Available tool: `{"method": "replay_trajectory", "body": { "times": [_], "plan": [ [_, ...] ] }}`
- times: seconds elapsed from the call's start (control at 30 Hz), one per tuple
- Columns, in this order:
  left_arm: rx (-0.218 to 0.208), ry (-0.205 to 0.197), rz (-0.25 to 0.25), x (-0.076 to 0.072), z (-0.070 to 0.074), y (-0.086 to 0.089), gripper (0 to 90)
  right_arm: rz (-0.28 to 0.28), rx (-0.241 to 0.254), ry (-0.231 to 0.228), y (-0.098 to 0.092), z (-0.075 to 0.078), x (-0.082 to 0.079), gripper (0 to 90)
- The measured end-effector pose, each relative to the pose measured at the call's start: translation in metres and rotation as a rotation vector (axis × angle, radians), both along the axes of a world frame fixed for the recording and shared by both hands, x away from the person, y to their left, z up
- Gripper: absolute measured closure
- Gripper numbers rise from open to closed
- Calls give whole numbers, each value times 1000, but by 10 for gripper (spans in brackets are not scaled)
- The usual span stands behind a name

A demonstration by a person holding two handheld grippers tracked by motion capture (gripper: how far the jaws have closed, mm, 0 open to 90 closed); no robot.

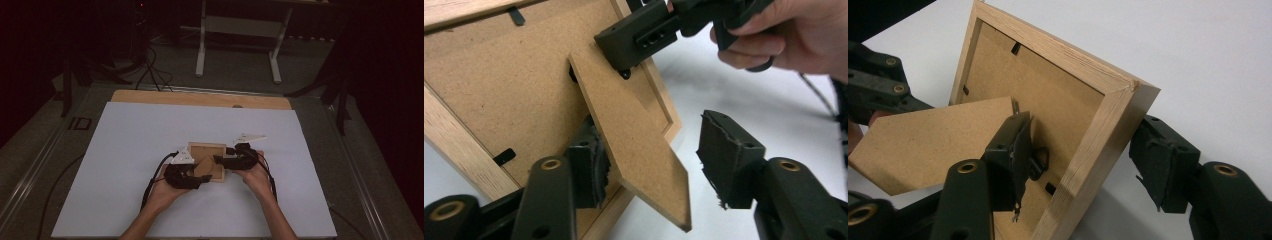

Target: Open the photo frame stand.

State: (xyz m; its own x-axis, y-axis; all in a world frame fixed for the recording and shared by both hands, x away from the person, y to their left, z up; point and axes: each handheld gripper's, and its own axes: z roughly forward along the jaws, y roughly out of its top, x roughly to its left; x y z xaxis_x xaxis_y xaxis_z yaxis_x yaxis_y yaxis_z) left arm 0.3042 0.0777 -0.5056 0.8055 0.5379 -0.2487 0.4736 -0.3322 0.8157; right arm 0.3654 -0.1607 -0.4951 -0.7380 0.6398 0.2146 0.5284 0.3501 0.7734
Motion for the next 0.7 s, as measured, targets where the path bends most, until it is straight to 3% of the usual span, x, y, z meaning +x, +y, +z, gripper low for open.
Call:
{"method": "replay_trajectory", "body": {
  "times": [0.07,0.17,0.3,0.47,0.7],
  "plan": [
    [-9,19,1,1,1,1,449,1,-4,-10,0,0,-1,419],
    [28,17,19,2,3,-1,485,5,-11,-24,1,2,-3,418],
    [75,12,41,5,7,-4,601,9,-30,-50,3,4,-6,420],
    [143,-20,48,3,7,-7,608,12,-38,-69,4,5,-9,428],
    [160,-35,63,8,9,-9,656,18,-13,-122,2,13,-13,512]
  ]
}}
